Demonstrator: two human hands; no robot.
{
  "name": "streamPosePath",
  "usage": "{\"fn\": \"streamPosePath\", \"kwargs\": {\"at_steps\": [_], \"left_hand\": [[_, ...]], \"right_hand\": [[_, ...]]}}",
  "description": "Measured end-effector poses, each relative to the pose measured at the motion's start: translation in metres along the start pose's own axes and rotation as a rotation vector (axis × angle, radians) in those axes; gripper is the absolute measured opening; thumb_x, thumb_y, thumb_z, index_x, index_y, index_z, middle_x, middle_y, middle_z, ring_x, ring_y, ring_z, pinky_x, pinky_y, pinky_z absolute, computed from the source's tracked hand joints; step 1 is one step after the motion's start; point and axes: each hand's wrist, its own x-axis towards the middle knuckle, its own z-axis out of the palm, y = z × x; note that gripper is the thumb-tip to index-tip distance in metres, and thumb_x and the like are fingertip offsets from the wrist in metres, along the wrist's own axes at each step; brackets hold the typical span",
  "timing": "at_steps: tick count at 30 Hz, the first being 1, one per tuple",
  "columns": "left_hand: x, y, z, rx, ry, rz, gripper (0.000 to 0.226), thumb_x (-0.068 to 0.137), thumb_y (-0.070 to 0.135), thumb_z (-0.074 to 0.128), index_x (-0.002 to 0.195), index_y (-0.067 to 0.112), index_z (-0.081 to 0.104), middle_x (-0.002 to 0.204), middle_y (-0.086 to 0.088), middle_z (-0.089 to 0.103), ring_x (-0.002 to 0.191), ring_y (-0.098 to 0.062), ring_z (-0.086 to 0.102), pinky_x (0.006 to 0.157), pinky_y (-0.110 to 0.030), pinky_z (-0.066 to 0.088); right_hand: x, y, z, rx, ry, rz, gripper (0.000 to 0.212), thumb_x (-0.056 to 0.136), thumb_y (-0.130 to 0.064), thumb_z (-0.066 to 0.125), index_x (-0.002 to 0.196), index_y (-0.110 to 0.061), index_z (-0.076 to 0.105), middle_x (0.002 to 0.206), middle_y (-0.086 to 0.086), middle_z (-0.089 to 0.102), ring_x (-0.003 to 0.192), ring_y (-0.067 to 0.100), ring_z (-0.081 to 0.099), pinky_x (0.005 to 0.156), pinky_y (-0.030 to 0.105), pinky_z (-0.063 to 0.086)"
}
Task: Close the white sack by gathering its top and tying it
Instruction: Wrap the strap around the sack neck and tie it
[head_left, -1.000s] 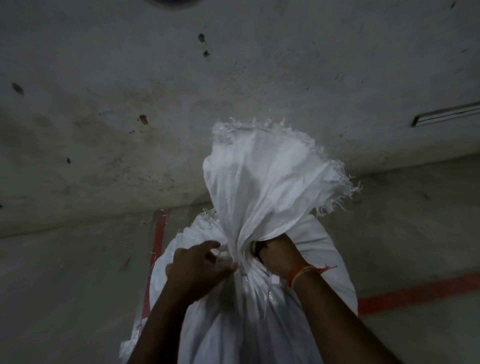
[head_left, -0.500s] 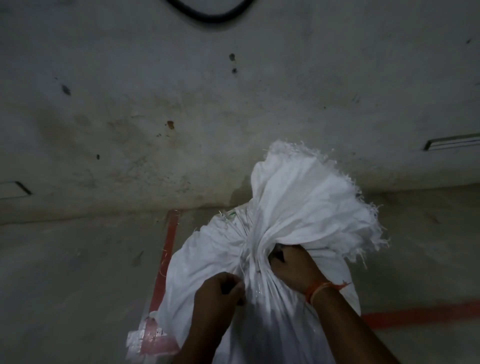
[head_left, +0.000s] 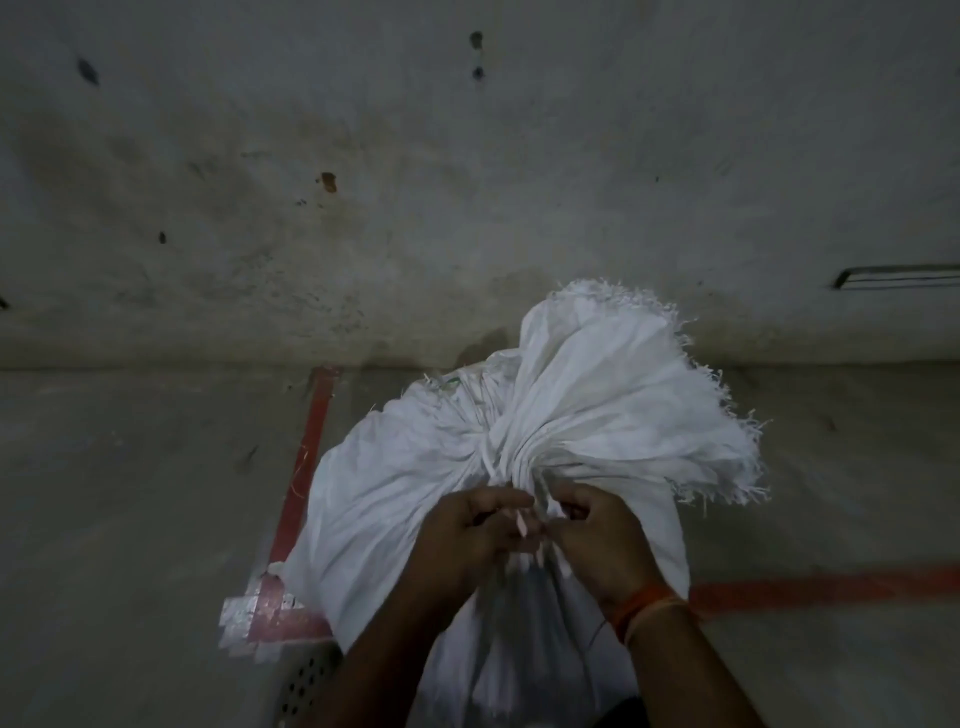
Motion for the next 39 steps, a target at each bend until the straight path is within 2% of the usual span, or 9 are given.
{"fn": "streamPosePath", "kwargs": {"at_steps": [3,6,11,16,18,22,28,35,39], "left_hand": [[0.008,-0.002,-0.006,-0.063,-0.003,-0.007,0.016,0.095,-0.002,0.06,0.108,-0.005,0.07,0.102,-0.023,0.077,0.081,-0.016,0.075,0.063,-0.016,0.055],[0.018,-0.005,-0.006,-0.151,0.025,-0.026,0.02,0.09,-0.001,0.068,0.109,-0.002,0.07,0.104,-0.02,0.077,0.083,-0.017,0.073,0.064,-0.02,0.055],[0.028,-0.009,0.004,-0.284,0.113,0.035,0.026,0.084,-0.019,0.064,0.102,-0.001,0.066,0.093,-0.019,0.074,0.077,-0.014,0.074,0.064,-0.016,0.056],[0.031,-0.013,0.011,-0.228,0.268,0.171,0.032,0.083,-0.015,0.068,0.109,0.004,0.064,0.096,-0.015,0.076,0.087,-0.026,0.076,0.075,-0.028,0.061],[0.03,-0.014,0.014,-0.203,0.311,0.209,0.033,0.084,-0.011,0.07,0.109,0.01,0.064,0.095,-0.011,0.077,0.089,-0.025,0.077,0.08,-0.036,0.062],[0.03,-0.016,0.02,-0.19,0.34,0.27,0.034,0.085,-0.006,0.072,0.109,0.016,0.063,0.094,-0.009,0.078,0.09,-0.026,0.077,0.086,-0.046,0.06],[0.032,-0.023,0.026,-0.179,0.345,0.302,0.035,0.08,-0.001,0.074,0.107,0.018,0.062,0.097,-0.012,0.076,0.092,-0.031,0.076,0.091,-0.058,0.057],[0.033,-0.024,0.029,-0.128,0.381,0.325,0.035,0.08,-0.003,0.077,0.104,0.02,0.063,0.095,-0.008,0.078,0.092,-0.023,0.076,0.089,-0.05,0.06],[0.032,-0.023,0.032,-0.193,0.355,0.331,0.031,0.081,-0.008,0.075,0.101,0.011,0.062,0.091,-0.011,0.077,0.09,-0.024,0.076,0.089,-0.046,0.059]], "right_hand": [[0.01,-0.003,-0.008,0.085,-0.134,-0.014,0.023,0.062,-0.011,0.061,0.081,-0.005,0.073,0.081,0.018,0.074,0.072,0.026,0.068,0.073,0.045,0.055],[0.019,-0.006,-0.014,0.214,-0.277,0.016,0.033,0.064,0.01,0.056,0.082,-0.008,0.077,0.092,0.015,0.076,0.081,0.021,0.067,0.077,0.037,0.052],[0.023,-0.013,-0.016,0.391,-0.418,0.038,0.048,0.056,0.013,0.048,0.086,-0.011,0.078,0.083,0.006,0.076,0.076,0.015,0.07,0.064,0.022,0.053],[0.024,-0.014,-0.021,0.392,-0.435,0.059,0.05,0.059,0.012,0.05,0.098,-0.004,0.077,0.099,0.016,0.076,0.087,0.023,0.071,0.075,0.029,0.055],[0.024,-0.015,-0.023,0.414,-0.447,0.085,0.048,0.069,0.021,0.048,0.103,-0.001,0.075,0.103,0.022,0.075,0.088,0.026,0.071,0.076,0.031,0.056],[0.02,-0.019,-0.026,0.465,-0.487,0.115,0.051,0.075,0.026,0.042,0.101,-0.001,0.076,0.105,0.028,0.072,0.092,0.033,0.069,0.084,0.039,0.053],[0.019,-0.02,-0.027,0.513,-0.499,0.151,0.053,0.078,0.028,0.039,0.104,0.0,0.075,0.106,0.027,0.073,0.094,0.033,0.069,0.082,0.036,0.054],[0.019,-0.021,-0.026,0.492,-0.489,0.131,0.051,0.079,0.026,0.04,0.107,-0.001,0.074,0.107,0.025,0.073,0.106,0.041,0.067,0.094,0.045,0.051],[0.019,-0.021,-0.025,0.496,-0.469,0.124,0.049,0.08,0.024,0.042,0.11,-0.001,0.073,0.108,0.024,0.073,0.108,0.041,0.066,0.097,0.049,0.049]]}}
